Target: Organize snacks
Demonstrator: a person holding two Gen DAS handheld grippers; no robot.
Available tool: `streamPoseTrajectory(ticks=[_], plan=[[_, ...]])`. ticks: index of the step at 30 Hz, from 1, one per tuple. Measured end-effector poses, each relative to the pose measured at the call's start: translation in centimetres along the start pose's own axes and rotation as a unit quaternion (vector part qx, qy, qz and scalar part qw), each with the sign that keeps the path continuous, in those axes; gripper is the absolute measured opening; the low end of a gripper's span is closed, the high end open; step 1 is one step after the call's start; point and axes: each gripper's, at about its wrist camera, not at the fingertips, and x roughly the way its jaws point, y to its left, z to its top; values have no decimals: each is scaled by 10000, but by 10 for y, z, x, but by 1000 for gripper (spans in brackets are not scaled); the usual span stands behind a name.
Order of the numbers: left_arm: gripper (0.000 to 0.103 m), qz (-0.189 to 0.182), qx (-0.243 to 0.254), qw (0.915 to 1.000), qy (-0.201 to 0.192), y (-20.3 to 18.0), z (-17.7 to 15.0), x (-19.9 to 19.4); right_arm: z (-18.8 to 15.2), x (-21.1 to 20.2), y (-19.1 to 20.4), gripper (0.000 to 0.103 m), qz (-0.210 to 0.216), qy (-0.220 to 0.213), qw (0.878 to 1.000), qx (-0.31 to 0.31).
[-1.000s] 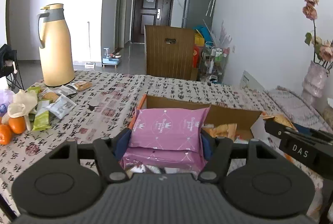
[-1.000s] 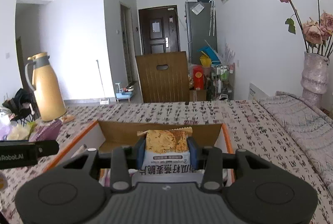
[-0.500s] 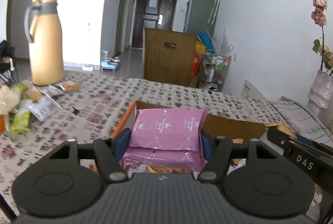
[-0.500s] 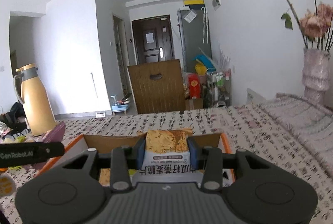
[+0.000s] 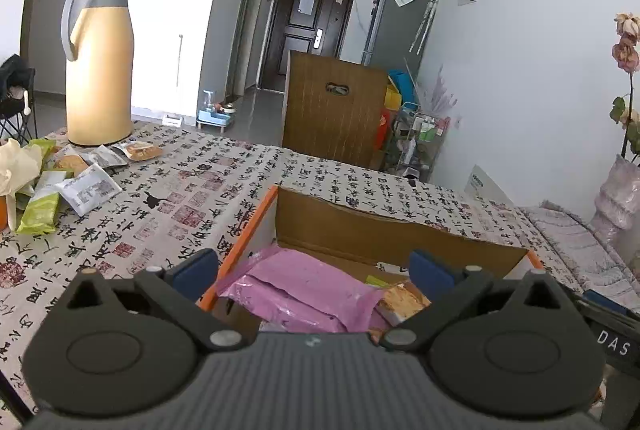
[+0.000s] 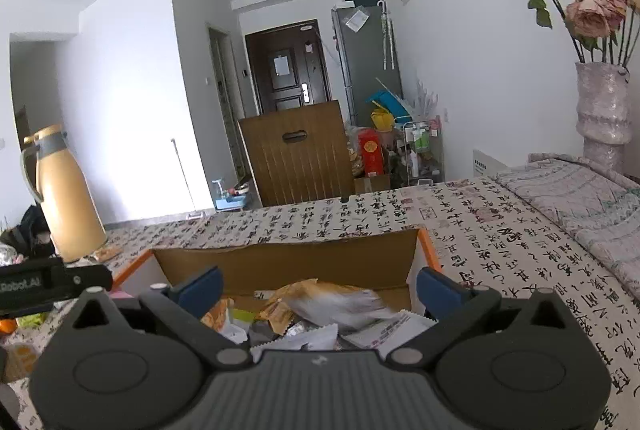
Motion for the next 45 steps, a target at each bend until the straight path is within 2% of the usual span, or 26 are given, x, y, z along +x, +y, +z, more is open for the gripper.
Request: streamPoseTrajectory(ticks=[5, 12, 15, 19, 24, 34, 45], plan=[[103, 5, 47, 10000, -60, -4, 6, -12, 6, -13, 1, 103, -28, -124, 9999, -18], [103, -102, 373, 9990, -217, -7, 6, -61, 9, -64, 14, 103, 36, -230, 9993, -294], [103, -171, 525, 9981, -273, 0, -5, -89, 1, -95, 18, 103, 99, -236, 9991, -337], [103, -262, 669, 9973, -142, 14, -26, -120, -18, -134, 21, 103, 200, -147, 9989, -393], [103, -254, 726, 9970, -22, 31, -54, -147, -45, -164, 22, 103, 260, 101, 9984, -488], [103, -393, 878, 9944, 440, 42, -106, -167, -94, -196, 28, 103, 325, 628, 9961, -525], [103, -474, 1044, 9918, 563, 36, -128, -176, -106, -207, 23, 103, 290, 754, 9957, -463]])
